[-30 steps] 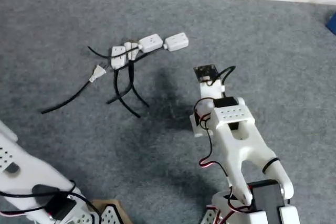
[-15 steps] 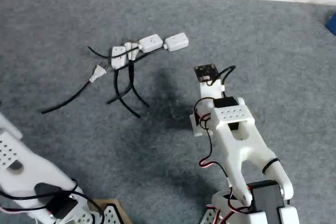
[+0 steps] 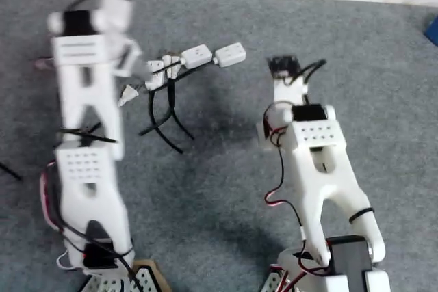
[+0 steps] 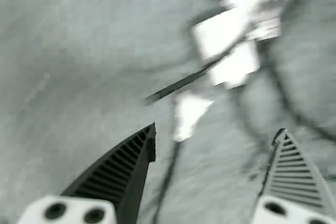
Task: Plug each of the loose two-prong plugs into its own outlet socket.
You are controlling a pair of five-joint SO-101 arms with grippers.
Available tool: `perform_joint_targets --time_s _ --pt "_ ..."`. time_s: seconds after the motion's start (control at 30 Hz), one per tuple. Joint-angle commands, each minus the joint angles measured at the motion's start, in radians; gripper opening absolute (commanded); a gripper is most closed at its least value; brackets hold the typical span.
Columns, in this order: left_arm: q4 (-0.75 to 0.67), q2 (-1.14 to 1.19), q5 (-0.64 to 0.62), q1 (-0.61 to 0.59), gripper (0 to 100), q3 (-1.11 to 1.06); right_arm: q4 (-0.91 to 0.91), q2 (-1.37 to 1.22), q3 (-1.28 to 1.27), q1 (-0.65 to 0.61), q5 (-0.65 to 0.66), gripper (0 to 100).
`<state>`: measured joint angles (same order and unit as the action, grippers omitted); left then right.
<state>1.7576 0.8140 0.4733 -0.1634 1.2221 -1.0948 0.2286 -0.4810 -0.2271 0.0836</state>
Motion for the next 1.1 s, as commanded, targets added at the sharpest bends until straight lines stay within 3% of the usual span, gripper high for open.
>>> perform_joint_targets --time_s 0.0,0.13,0.33,0.47,0.87,1.07 --pt "-0.026 -0.005 -0.02 0.111 34 0.004 -0.012 -0.03 0.11 0.013 -0.006 38.6" --pt "-0.153 0.056 -0.069 0.12 34 -0.016 0.008 -0.082 0.036 0.013 -0.054 38.6" --pt "-0.384 0.248 -0.11 0.137 34 -0.016 0.194 -0.09 -0.13 0.007 -0.095 38.6" --pt "-0.394 0.283 -0.181 0.114 34 -0.016 0.214 -0.09 -0.18 -0.007 -0.091 38.6" --pt "-0.453 0.285 -0.141 -0.077 34 -0.016 0.208 -0.09 -0.182 -0.008 -0.091 38.6" --pt "-0.446 0.288 -0.141 -0.041 34 -0.082 0.206 -0.09 -0.186 -0.033 -0.091 38.6"
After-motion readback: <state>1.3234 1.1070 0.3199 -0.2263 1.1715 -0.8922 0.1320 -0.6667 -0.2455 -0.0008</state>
